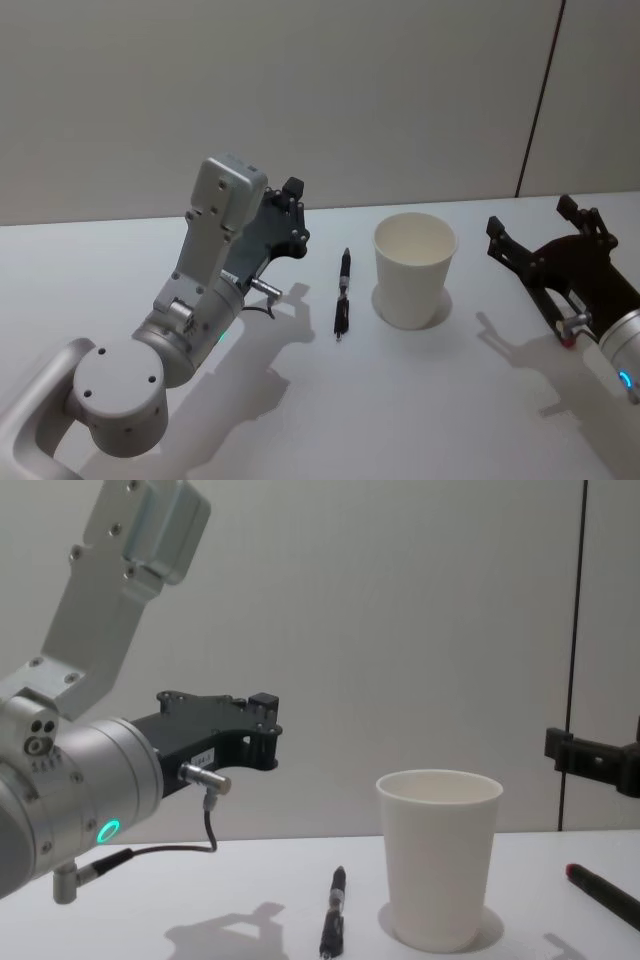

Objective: Place the pen into the pen holder.

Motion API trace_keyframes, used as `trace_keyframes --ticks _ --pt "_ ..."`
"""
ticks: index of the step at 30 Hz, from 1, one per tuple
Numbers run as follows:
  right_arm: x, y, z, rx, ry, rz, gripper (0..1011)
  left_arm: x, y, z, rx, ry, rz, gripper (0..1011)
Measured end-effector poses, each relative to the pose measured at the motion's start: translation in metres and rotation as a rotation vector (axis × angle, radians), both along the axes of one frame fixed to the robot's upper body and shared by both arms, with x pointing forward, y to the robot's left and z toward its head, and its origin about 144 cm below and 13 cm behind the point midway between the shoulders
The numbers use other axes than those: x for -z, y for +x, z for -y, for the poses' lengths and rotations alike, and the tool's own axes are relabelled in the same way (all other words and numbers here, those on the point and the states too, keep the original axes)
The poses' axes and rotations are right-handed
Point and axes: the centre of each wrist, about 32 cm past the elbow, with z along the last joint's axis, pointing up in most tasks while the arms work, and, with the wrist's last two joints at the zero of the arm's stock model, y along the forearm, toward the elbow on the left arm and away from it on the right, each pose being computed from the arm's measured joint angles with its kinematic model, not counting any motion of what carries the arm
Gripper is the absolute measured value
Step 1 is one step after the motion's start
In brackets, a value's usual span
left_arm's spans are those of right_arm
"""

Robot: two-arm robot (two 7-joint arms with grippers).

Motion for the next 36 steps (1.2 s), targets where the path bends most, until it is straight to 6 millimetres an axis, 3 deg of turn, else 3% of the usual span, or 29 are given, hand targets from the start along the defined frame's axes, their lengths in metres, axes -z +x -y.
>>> trace_keyframes --ticks 36 --pt "0.0 0.0 0.0 0.0 0.0 0.0 1001 0.0 0.0 0.0 0.0 0.0 0.0 0"
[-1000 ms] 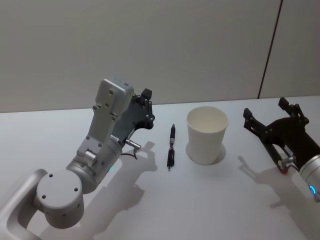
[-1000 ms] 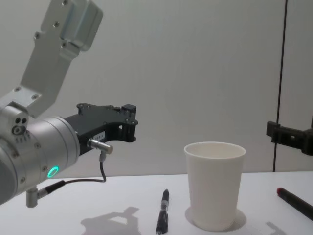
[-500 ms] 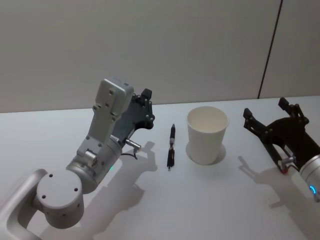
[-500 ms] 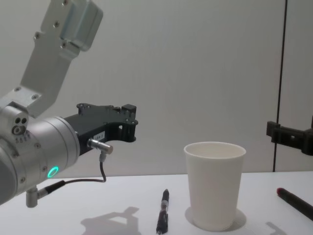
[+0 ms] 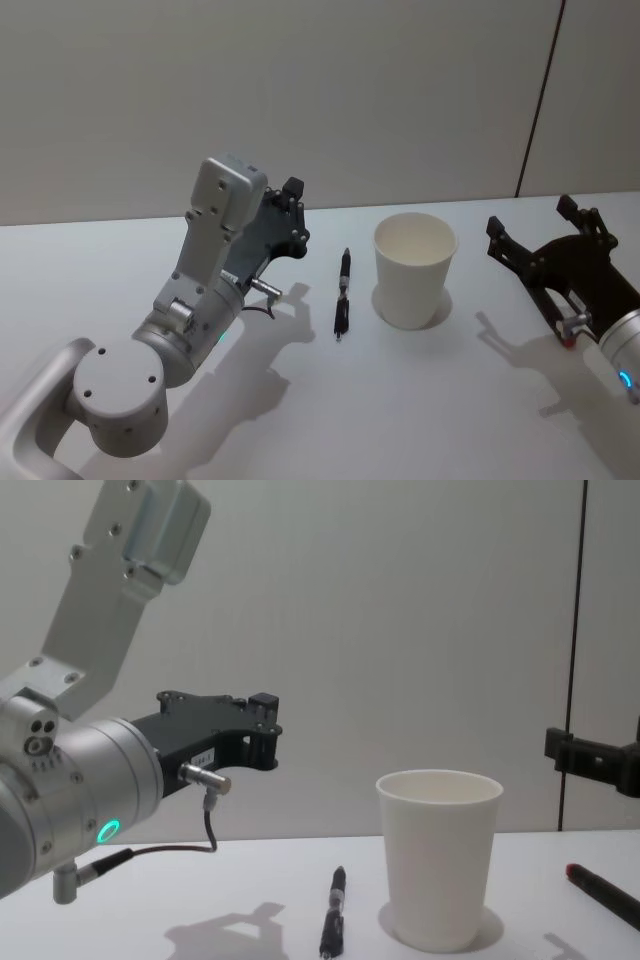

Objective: Place the pen into the pen holder.

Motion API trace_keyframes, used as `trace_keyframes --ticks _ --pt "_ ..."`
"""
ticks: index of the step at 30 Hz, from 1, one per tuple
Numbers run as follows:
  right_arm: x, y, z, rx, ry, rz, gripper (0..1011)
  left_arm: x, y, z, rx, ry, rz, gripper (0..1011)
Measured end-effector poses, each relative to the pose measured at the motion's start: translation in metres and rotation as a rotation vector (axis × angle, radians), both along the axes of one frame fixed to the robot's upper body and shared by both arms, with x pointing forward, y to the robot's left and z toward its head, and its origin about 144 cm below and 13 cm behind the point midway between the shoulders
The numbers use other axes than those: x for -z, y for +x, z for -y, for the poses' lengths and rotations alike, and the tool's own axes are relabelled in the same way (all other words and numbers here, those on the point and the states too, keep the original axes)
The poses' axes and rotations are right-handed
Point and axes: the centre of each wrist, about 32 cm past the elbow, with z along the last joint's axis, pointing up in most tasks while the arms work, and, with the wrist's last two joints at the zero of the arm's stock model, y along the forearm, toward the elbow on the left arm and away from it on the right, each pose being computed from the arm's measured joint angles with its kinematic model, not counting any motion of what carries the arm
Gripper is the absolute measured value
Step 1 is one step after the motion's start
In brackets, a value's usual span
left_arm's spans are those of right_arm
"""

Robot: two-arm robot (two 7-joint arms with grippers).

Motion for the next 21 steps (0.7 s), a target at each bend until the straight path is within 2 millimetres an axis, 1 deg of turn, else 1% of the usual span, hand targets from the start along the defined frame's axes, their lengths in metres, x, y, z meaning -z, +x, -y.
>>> trace_keyframes --ticks 21 --pt "0.0 0.0 0.0 0.0 0.0 0.0 1002 0.0 0.0 0.0 0.0 0.0 0.0 0"
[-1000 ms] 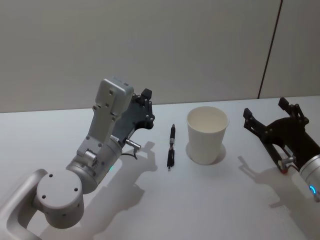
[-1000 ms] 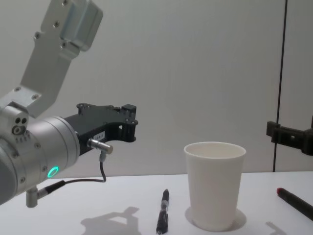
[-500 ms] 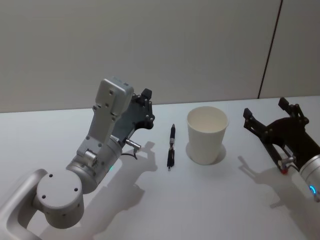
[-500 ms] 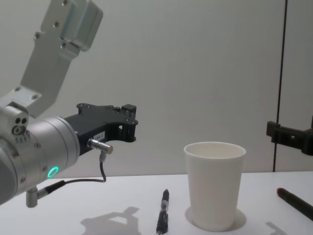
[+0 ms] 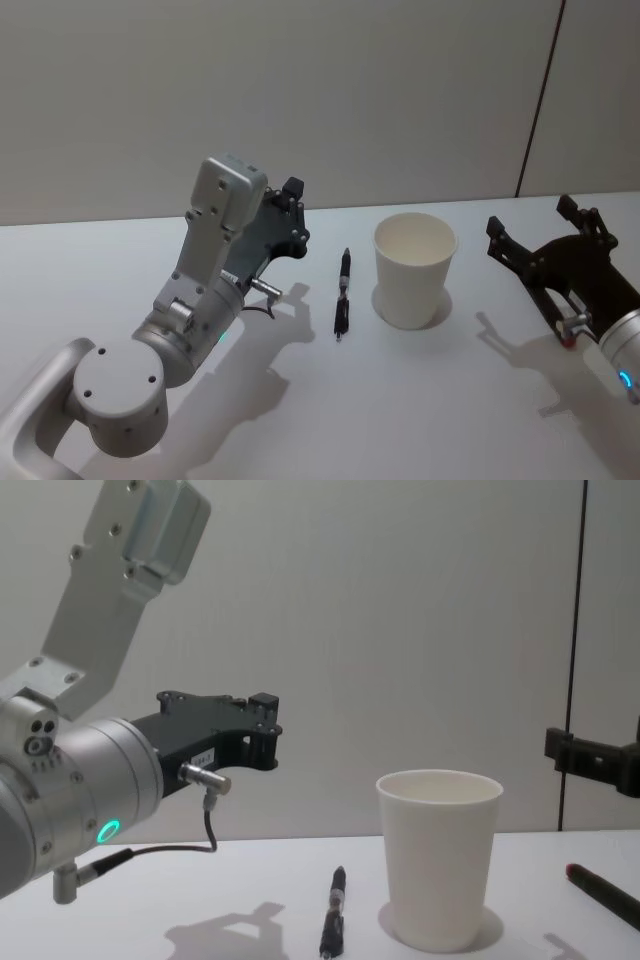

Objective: Place the pen into the pen holder.

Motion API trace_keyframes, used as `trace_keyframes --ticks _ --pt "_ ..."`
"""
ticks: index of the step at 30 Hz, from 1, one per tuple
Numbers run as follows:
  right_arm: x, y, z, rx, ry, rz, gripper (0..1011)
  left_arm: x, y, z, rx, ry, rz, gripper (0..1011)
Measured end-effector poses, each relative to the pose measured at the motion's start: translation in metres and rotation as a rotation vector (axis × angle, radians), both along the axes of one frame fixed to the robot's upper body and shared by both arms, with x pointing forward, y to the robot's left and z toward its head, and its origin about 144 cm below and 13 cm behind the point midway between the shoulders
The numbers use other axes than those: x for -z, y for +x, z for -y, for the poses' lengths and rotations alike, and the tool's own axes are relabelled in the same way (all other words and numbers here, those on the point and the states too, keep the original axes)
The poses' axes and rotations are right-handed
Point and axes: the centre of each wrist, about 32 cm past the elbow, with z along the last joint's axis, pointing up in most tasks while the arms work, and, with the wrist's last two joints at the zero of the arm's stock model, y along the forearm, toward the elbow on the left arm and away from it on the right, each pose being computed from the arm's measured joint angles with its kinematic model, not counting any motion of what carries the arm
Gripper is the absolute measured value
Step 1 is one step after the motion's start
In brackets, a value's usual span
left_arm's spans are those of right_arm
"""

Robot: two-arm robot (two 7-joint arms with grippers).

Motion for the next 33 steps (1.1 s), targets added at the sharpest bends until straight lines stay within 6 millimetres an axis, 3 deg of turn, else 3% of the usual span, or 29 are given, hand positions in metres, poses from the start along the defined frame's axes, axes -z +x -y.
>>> trace_keyframes --ticks 21,33 --pt "-0.001 0.002 0.003 -0.013 0.002 -0.003 1002 0.0 0.0 0.0 0.0 0.0 0.0 0" --pt "-0.02 0.024 0.031 -0.12 -0.015 -0.067 1002 0.0 0.0 0.0 0.0 0.0 0.0 0"
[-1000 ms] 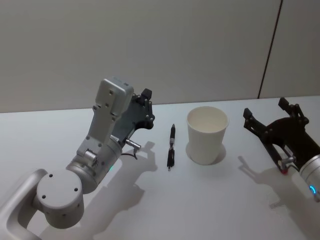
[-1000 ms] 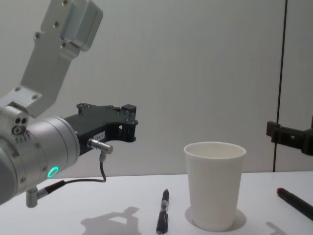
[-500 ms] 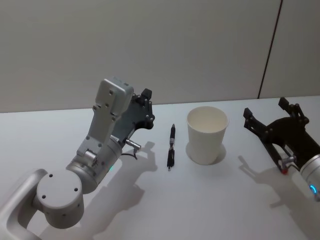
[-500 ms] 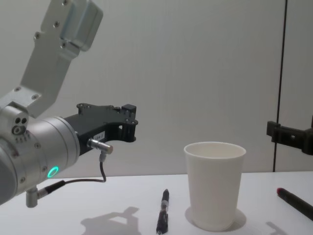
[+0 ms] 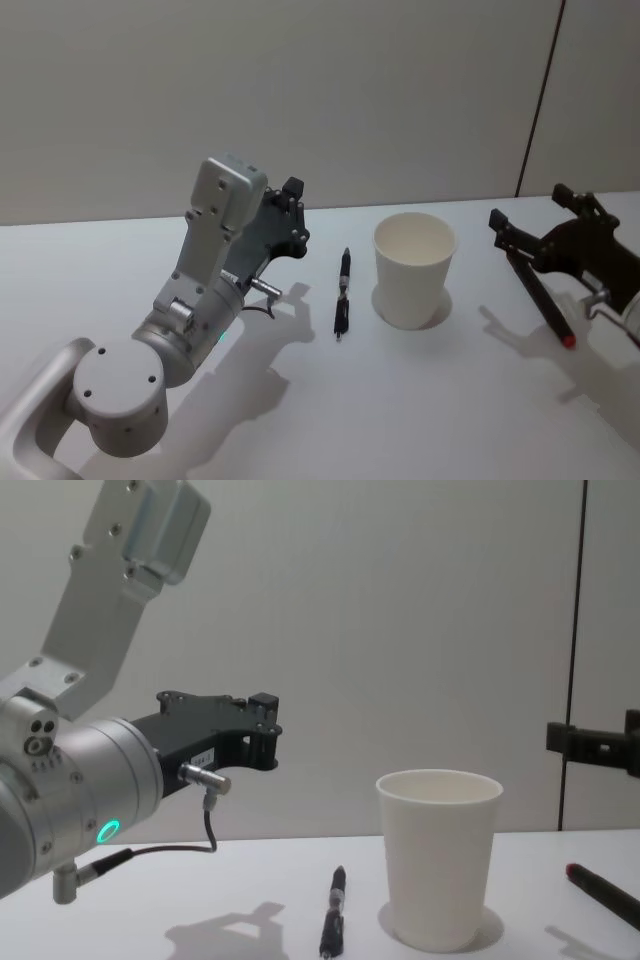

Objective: Place the pen into the pen holder.

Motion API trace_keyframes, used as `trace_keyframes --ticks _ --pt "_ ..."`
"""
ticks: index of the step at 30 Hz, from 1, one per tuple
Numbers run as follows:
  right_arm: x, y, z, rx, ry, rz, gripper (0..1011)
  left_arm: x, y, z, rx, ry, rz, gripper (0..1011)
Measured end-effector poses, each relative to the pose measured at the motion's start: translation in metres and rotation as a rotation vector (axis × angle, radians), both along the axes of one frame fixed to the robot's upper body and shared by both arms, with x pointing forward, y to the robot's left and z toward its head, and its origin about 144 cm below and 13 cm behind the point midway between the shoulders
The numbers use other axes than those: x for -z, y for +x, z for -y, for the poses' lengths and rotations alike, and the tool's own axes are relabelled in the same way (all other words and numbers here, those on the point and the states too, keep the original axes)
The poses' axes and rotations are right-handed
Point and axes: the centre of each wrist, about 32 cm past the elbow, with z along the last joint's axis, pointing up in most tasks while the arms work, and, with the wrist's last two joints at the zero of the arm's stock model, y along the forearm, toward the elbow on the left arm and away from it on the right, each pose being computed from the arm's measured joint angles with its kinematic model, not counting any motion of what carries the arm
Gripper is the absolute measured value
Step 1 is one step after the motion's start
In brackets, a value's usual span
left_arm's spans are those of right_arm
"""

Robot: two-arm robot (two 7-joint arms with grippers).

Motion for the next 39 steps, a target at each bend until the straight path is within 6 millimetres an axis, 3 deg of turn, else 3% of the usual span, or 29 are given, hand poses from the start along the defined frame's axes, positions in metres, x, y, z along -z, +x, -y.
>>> trace_keyframes --ticks 12,21,39 --pt "-0.035 0.037 0.037 -0.049 -0.068 -0.114 1002 0.0 0.0 0.0 0.0 0.0 0.0 0" --pt "-0.052 0.053 0.047 0.006 -0.122 -0.184 1001 0.0 0.0 0.0 0.0 0.0 0.0 0" --pt "-0.034 0.072 0.027 0.118 -0.153 -0.314 1002 0.0 0.0 0.0 0.0 0.0 0.0 0"
